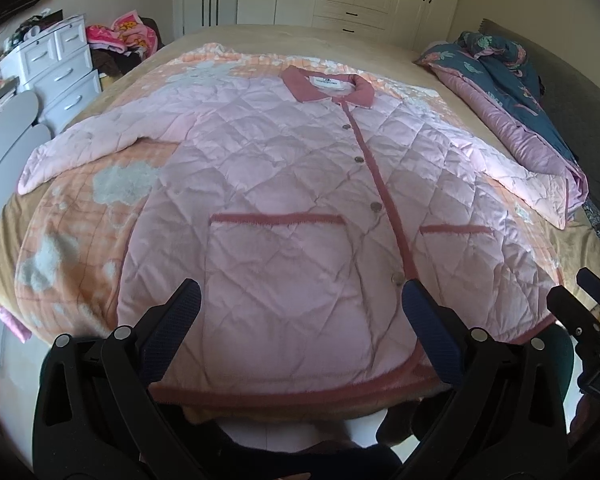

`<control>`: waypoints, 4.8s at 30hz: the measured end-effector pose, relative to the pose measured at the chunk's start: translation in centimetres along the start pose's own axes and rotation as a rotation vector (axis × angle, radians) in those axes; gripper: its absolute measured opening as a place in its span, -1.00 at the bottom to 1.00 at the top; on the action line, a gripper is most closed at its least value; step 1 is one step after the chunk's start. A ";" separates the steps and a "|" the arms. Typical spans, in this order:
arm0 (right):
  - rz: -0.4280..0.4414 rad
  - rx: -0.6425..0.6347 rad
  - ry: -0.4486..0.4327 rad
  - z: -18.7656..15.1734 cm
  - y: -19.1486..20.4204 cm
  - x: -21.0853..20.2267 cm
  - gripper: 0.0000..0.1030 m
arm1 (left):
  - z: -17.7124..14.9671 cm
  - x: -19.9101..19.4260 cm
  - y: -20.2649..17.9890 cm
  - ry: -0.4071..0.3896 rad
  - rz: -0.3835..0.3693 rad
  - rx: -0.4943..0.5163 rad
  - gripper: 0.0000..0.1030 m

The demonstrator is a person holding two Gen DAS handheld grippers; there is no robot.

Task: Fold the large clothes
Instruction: 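Move the right tool to the jacket sleeve cuff and grasp it, then carry the sleeve across the jacket front with the right tool and release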

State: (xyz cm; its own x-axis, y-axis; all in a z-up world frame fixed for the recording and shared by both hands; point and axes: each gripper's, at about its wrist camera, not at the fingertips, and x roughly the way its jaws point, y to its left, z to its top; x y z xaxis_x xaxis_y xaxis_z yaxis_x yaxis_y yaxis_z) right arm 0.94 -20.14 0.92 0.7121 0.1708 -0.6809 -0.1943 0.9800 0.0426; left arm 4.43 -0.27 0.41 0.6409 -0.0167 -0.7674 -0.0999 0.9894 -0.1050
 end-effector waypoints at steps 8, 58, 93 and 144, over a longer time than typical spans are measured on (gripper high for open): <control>-0.005 -0.002 -0.006 3.4 0.0 1.7 0.92 | 3.0 1.6 -0.3 0.003 0.001 0.001 0.83; -0.272 0.407 -0.025 20.1 -17.7 19.3 0.92 | 21.2 19.0 -8.1 0.062 -0.048 0.029 0.83; -0.464 1.188 0.018 5.0 -45.2 24.4 0.92 | 21.3 27.9 -15.2 0.118 -0.005 0.090 0.83; 0.130 0.182 -0.387 28.3 -9.8 17.9 -0.74 | 25.3 18.3 1.2 -0.038 0.025 -0.010 0.83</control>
State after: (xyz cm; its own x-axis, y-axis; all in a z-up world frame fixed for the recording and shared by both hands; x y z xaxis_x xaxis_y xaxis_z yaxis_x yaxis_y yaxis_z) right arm 34.70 -23.83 8.95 0.8964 0.2854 -0.3392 -0.2018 0.9440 0.2610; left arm 35.34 4.30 2.25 0.6669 0.0137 -0.7450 -0.1237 0.9880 -0.0925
